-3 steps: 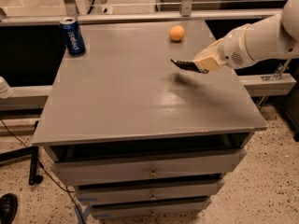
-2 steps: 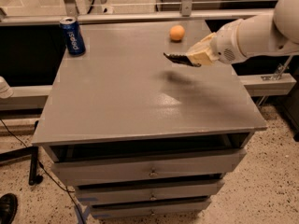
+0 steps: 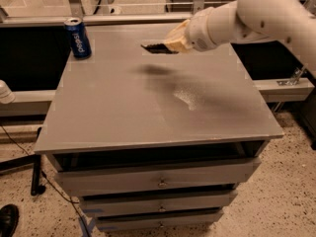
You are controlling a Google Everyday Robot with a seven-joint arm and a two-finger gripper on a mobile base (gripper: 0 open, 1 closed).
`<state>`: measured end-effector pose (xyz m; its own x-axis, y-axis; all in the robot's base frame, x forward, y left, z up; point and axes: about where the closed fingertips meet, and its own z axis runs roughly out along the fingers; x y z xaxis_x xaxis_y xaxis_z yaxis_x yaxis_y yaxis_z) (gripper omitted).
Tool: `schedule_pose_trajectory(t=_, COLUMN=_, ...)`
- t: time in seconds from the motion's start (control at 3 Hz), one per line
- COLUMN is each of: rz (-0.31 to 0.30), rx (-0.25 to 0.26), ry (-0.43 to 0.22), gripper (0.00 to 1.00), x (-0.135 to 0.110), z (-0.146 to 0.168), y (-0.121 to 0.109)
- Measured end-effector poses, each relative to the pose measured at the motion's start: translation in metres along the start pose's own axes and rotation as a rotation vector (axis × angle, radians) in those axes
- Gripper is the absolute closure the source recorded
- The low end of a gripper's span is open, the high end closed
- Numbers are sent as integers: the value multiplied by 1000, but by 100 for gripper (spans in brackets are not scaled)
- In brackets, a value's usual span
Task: Move rxbar chocolate near pepsi can
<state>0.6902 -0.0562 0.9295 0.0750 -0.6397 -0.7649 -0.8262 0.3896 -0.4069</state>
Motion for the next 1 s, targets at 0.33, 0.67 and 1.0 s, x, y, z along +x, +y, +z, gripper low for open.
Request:
schedule_pose_trajectory(t=0.33, rz=-51, rx=-2, ry=-23, gripper=100, x=-13, z=49, y=-12)
schedule_pose_trajectory(t=0.67, rz=-90, rx=-1, ry=-42, gripper=100, x=-25, z=84, y=-20)
schedule_pose_trajectory(t=1.0, rz=-112, rx=-17, ry=-66, gripper=100, x=-39, z=115, y=-21)
